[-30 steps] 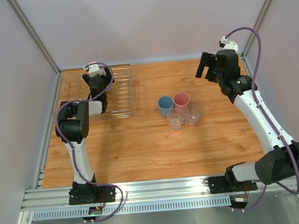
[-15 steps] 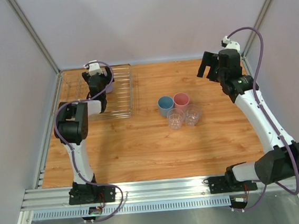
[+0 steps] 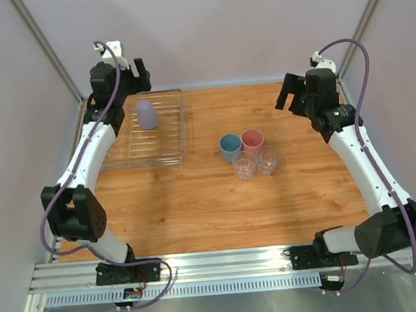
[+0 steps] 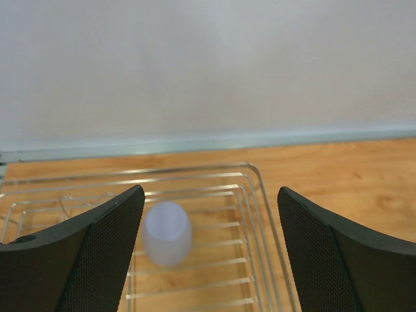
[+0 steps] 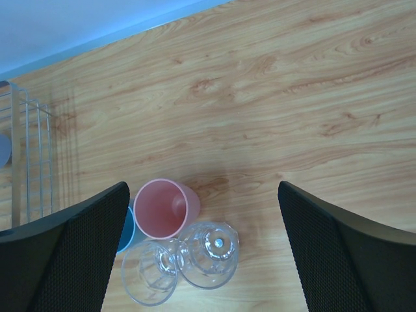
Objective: Load the cups into the dish rack
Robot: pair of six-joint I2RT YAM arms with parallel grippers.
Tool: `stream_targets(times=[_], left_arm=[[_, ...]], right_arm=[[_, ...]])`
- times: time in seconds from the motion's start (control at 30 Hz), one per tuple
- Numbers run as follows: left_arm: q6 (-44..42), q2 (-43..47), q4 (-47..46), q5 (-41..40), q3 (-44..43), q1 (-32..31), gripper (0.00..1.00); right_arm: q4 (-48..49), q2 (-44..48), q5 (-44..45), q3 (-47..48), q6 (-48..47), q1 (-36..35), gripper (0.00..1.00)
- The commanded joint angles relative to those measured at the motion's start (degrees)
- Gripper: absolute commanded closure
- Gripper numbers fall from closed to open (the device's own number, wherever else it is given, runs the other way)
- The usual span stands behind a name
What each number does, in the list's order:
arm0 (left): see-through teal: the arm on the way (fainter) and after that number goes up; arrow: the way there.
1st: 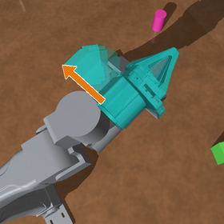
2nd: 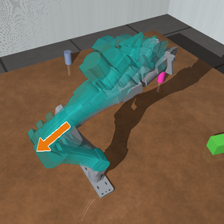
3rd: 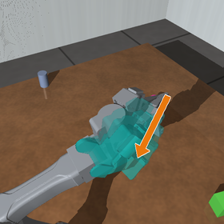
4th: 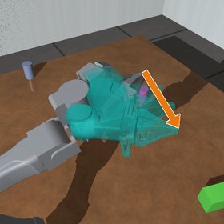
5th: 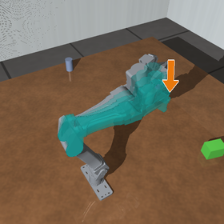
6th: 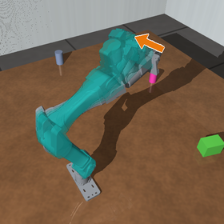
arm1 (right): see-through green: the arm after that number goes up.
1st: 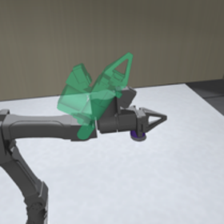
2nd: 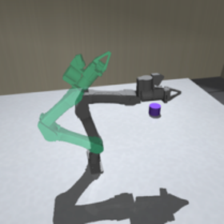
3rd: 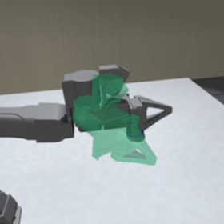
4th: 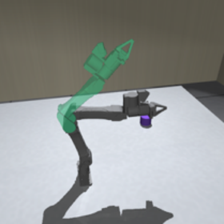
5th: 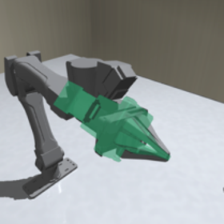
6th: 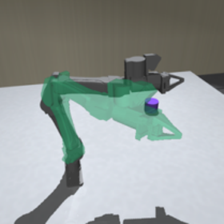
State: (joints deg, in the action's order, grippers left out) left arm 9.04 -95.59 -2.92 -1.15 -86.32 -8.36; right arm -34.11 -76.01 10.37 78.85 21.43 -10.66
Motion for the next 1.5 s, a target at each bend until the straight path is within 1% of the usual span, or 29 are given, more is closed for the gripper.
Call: stream_targets(times=[0.0, 0.03, 0.07, 0.1, 0.13, 0.17, 0.23, 0.27, 0.3, 0.33, 0.4, 0.47, 0.5, 0.53, 0.57, 0.6, 0.7, 0.8, 0.9, 0.97, 1.0, 1.07, 1.1, 1.13, 1.27, 1.37, 1.47], left_arm=[[3.43, 6.28, 23.12, 12.03, -1.66, -0.16, 0.09], [4.49, 9.86, 24.35, 12.83, -0.70, -0.43, 0.08], [5.54, 11.46, 26.63, 13.79, 1.23, -1.39, 0.07], [5.55, 13.05, 28.39, 14.15, 1.77, -2.18, 0.02], [5.38, 15.41, 30.32, 14.16, 2.12, -3.23, 0.00], [5.03, 16.39, 34.52, 13.37, 1.95, -5.59, 0.00], [4.06, 18.58, 37.97, 12.31, 1.60, -9.46, 0.00], [4.14, 19.30, 40.60, 11.96, 1.68, -10.44, 0.00], [4.84, 20.00, 41.49, 12.05, 1.86, -11.41, 0.00], [5.46, 21.66, 42.02, 12.22, 2.21, -12.02, 0.00], [6.95, 23.51, 41.94, 12.57, 4.58, -13.35, 0.00], [7.75, 25.89, 41.15, 12.66, 7.39, -13.52, 0.00], [8.01, 26.85, 41.15, 12.75, 8.01, -13.52, 0.00], [8.01, 27.30, 41.32, 12.58, 8.54, -13.52, 0.00], [7.93, 27.65, 41.41, 11.96, 8.98, -13.52, 0.00], [7.84, 28.00, 41.50, 12.05, 9.24, -13.52, 0.00], [7.49, 29.06, 41.68, 12.48, 9.77, -13.61, 0.00], [6.96, 29.50, 42.20, 12.31, 10.38, -13.52, 0.00], [6.70, 29.50, 42.21, 12.40, 10.83, -13.52, 0.00], [6.43, 29.15, 42.12, 13.10, 10.91, -13.52, 0.00], [6.17, 28.97, 42.03, 13.45, 10.83, -13.52, 0.00], [5.21, 28.79, 41.59, 15.11, 10.83, -13.61, 0.00], [4.77, 28.62, 41.42, 15.73, 10.74, -13.53, 0.00], [4.15, 28.53, 41.24, 16.35, 10.39, -13.61, 0.00], [2.39, 28.00, 40.01, 21.08, 8.98, -13.79, 0.00], [0.98, 26.43, 39.39, 21.88, 6.09, -14.58, 0.00], [1.07, 23.18, 40.97, 18.39, -0.58, -16.77, 0.01]], right_arm=[[-4.82, -1.15, -0.17, 1.14, 0.98, 0.72, 0.02], [-5.35, -1.86, -2.18, 0.44, -0.06, 0.72, 0.05], [-5.70, -2.65, -3.59, -0.18, -0.86, 0.64, 0.07], [-5.79, -3.87, -4.91, -1.23, -1.39, 0.46, 0.07], [-5.79, -6.06, -6.84, -1.59, -2.00, 0.29, 0.08], [-5.62, -7.56, -7.38, -1.59, -3.23, -0.24, 0.09], [-5.00, -11.07, -8.78, -0.46, -4.20, -0.68, 0.13], [-4.92, -11.87, -8.79, 0.33, -4.99, -1.03, 0.15], [-4.31, -12.58, -8.62, 1.38, -5.43, -1.21, 0.16], [-3.87, -13.89, -8.61, 1.92, -5.87, -1.38, 0.20], [-3.25, -15.39, -8.96, 2.54, -7.45, -1.82, 0.24], [-3.51, -18.19, -9.05, 3.24, -7.98, -2.09, 0.30], [-3.60, -19.08, -9.23, 3.24, -8.24, -2.09, 0.37], [-3.51, -19.96, -9.40, 3.33, -8.51, -2.09, 0.38], [-3.68, -21.80, -9.40, 3.59, -8.77, -2.26, 0.39], [-3.77, -22.51, -11.67, 3.77, -9.12, -2.44, 0.39], [-4.21, -25.06, -12.30, 4.82, -9.83, -2.88, 0.38], [-5.00, -26.55, -13.71, 6.23, -9.83, -3.23, 0.38], [-4.48, -26.91, -13.27, 6.05, -10.00, -3.93, 0.39], [-4.22, -27.87, -12.57, 6.14, -10.27, -4.46, 0.45], [-4.21, -28.14, -12.22, 6.49, -10.36, -4.72, 0.55], [-5.17, -29.72, -10.55, 7.45, -10.36, -4.90, 0.70], [-5.70, -30.16, -10.46, 8.85, -10.10, -4.90, 0.89], [-6.05, -30.25, -7.94, 9.39, -9.83, -4.90, 0.99], [-5.88, -27.28, -7.82, 11.67, -8.60, -4.90, 0.99], [-7.11, -24.38, -9.40, 15.36, -6.58, -4.99, 0.99], [-7.47, -21.30, -8.44, 17.48, -2.46, -4.99, 1.00]])
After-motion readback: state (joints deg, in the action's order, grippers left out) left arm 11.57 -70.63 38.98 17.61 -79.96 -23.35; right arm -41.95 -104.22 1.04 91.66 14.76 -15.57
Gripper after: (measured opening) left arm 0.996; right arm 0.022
